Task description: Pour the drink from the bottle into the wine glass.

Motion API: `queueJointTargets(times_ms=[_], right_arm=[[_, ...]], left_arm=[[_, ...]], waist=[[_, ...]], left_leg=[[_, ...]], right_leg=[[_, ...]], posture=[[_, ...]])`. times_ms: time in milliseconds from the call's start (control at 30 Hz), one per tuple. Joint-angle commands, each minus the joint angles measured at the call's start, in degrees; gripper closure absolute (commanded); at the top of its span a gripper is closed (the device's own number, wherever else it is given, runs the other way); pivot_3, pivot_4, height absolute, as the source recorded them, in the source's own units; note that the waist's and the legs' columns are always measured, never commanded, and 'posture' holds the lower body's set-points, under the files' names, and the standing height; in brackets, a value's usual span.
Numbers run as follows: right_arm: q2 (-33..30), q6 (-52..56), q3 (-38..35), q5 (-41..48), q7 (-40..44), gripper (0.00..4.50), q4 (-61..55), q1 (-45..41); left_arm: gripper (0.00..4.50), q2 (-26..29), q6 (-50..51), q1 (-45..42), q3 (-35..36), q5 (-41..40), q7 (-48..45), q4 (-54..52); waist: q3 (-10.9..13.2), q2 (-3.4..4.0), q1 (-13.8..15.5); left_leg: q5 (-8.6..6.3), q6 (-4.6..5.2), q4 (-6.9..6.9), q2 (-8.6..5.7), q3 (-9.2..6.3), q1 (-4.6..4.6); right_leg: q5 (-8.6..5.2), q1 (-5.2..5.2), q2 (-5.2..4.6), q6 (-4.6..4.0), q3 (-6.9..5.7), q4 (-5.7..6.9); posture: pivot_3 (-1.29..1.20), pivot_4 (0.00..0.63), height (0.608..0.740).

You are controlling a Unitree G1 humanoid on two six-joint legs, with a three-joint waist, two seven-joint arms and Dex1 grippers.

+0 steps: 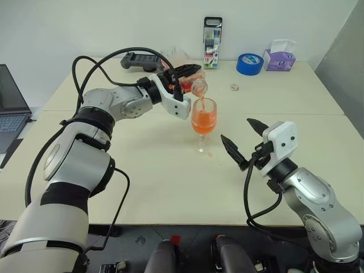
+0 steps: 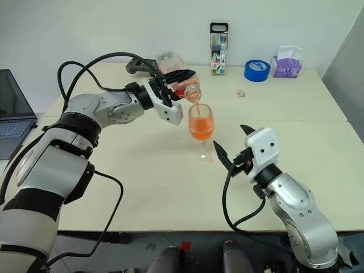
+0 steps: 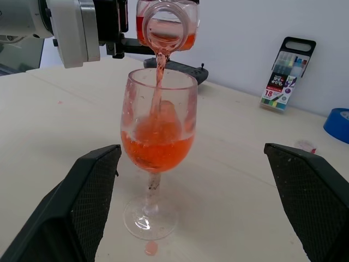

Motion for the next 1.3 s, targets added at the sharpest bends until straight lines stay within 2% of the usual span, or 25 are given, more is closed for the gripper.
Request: queueJointTargets(times_ms=[33, 100, 267, 367, 467, 533, 633, 767, 1033, 1300], right_arm=[[-0.80, -0.08, -0.75, 0.73, 1.04, 0.00, -1.63, -2.13], [-0.75, 2.82, -1.62, 2.95, 1.03, 0.00, -2.54, -4.86], [-1.27, 13.14, -5.21, 13.40, 2.52, 0.00, -3.32, -15.39], [-2.05, 17.58, -7.56, 19.36, 2.79, 0.00, -2.98, -20.32], [-1.38, 20.92, -9.29, 23.93, 0.97, 0.00, -0.02, -27.94], [-1.21, 23.13, -9.94, 25.32, -0.49, 0.00, 2.35, -31.70], [-3.66, 24.96, -1.63, 20.68, 0.64, 0.00, 9.32, -38.36], [-1.00, 24.41, 2.26, 18.91, 1.33, 0.00, 17.74, -43.95], [2.99, 20.17, 10.91, 12.00, 5.50, 0.00, 30.95, -49.00], [5.07, 15.95, 12.38, 7.52, 9.47, 0.00, 36.04, -50.35]], left_arm=[[2.76, -0.04, -1.37, -1.68, 3.60, -6.34, -4.16, 0.95], [2.76, -0.80, -2.08, -1.09, 6.02, -11.25, -9.47, 1.91], [2.76, -3.40, -0.45, 2.70, 15.41, -29.01, -30.36, 2.49], [2.76, -4.54, 3.28, 5.16, 20.75, -38.28, -40.85, 0.26], [2.76, -5.07, 11.69, 7.13, 27.75, -47.96, -47.46, -2.36], [2.76, -5.43, 17.83, 8.00, 31.22, -51.84, -48.67, -3.70], [2.76, -5.06, 30.26, 11.56, 37.49, -57.77, -46.63, -5.86], [2.76, -3.96, 41.22, 16.75, 42.19, -60.95, -42.46, -11.31], [2.76, -3.06, 49.71, 23.52, 45.72, -61.94, -36.46, -18.35], [2.76, -3.78, 55.25, 25.94, 49.11, -65.65, -36.83, -19.23]], waist=[[0.00, 0.00, 0.00], [0.00, 0.00, 0.00], [-0.01, 0.01, -0.04], [-0.01, 0.02, -0.14], [-0.01, 0.02, -0.20], [-0.01, 0.02, -0.25], [-0.08, 0.06, -0.39], [-0.11, 0.07, -0.78], [-0.13, 0.04, -0.55], [-0.13, 0.03, -0.28]], left_leg=[[0.00, 0.00, 0.00, 0.00, 0.00, 0.00], [0.00, 0.00, 0.01, 0.00, 0.01, 0.00], [0.00, 0.00, 0.03, 0.01, 0.01, 0.02], [0.01, 0.00, 0.03, 0.02, 0.01, 0.02], [0.01, 0.01, 0.05, 0.03, -0.01, 0.00], [0.01, 0.02, 0.08, 0.04, -0.05, -0.02], [0.01, 0.02, 0.08, 0.05, -0.11, 0.01], [0.01, 0.03, 0.06, 0.07, -0.21, 0.05], [0.02, 0.02, 0.07, 0.06, -0.38, -0.06], [0.02, 0.01, 0.09, 0.03, -0.36, -0.05]], right_leg=[[0.00, 0.00, 0.00, 0.00, 0.00, 0.00], [0.00, 0.00, 0.00, -0.01, 0.00, 0.01], [0.01, 0.00, 0.00, -0.02, 0.00, 0.04], [0.02, 0.00, 0.01, -0.03, -0.01, 0.04], [0.02, -0.02, 0.01, -0.03, -0.01, 0.08], [0.02, -0.03, 0.01, -0.04, -0.03, 0.10], [0.02, -0.01, 0.00, -0.03, -0.03, 0.09], [0.02, -0.03, 0.02, -0.04, -0.02, 0.12], [0.03, -0.13, -0.07, -0.05, -0.06, 0.09], [0.03, -0.14, -0.11, -0.05, -0.04, 0.11]], posture=[[0.00, 0.150, 0.740], [0.00, 0.150, 0.740], [0.00, 0.150, 0.740], [0.00, 0.150, 0.740], [0.00, 0.150, 0.740], [0.00, 0.150, 0.740], [0.00, 0.150, 0.740], [0.00, 0.150, 0.740], [0.00, 0.150, 0.740], [0.00, 0.150, 0.740]])
